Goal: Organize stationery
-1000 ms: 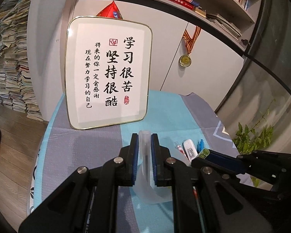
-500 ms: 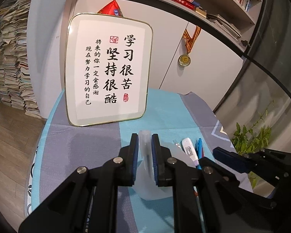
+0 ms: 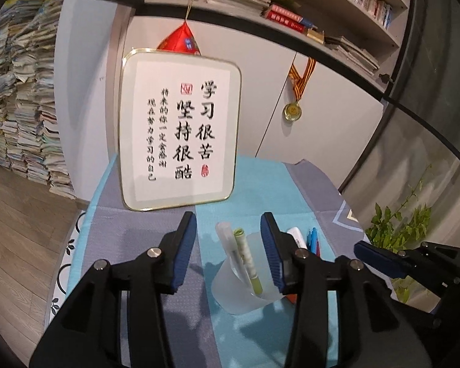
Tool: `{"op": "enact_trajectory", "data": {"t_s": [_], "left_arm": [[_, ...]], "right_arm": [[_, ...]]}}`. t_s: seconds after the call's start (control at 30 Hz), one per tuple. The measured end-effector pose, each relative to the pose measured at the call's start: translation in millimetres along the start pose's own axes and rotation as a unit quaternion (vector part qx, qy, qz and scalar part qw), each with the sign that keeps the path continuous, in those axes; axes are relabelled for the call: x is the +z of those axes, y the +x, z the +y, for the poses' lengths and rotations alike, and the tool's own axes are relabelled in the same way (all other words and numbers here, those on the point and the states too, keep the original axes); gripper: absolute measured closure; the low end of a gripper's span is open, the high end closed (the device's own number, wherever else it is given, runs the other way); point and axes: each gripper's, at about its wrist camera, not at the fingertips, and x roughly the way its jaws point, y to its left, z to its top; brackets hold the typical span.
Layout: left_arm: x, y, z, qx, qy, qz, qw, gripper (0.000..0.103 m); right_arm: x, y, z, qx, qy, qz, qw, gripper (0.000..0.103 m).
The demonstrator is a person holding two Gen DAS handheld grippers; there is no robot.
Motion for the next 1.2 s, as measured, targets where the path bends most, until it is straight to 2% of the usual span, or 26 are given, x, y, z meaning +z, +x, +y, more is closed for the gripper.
{"op": "enact_trajectory", "data": {"t_s": [0.3,0.57,0.77,1.0,1.13,1.2], "left_arm": [[-1.5,-46.3,-27.6,-0.004,0.034,-0.045,0.9984,0.058],[-19.2,-73.7,-61.1,-0.021,0.071,-0.054,0.9958,0.054],[-45.9,-65.0,-89.5,-0.036,0.099,-0.014,0.9944,0.054],[-78.7,-22.6,-114.3,-0.049,0.113,0.061,0.9905,0.056],[-91.8,11.9,-118.6,-0.055,0.112,0.107,0.9864,0.079],[-97.0,27.0,-121.7,-0.055,0.12,0.121,0.9839,0.083]], "right_arm": [[-18.7,-21.3,-27.7,-0.014,0.032,-0.01,0.999,0.087],[-56.8,-27.6,-67.7,-0.021,0.076,0.004,0.997,0.087],[-88.6,-26.1,-96.5,-0.009,0.12,0.018,0.993,0.087],[-120.0,-7.1,-119.6,0.019,0.157,0.045,0.986,0.087],[-132.0,11.9,-125.6,0.049,0.167,0.064,0.983,0.087],[-136.6,23.6,-127.7,0.061,0.172,0.074,0.98,0.087]]}}
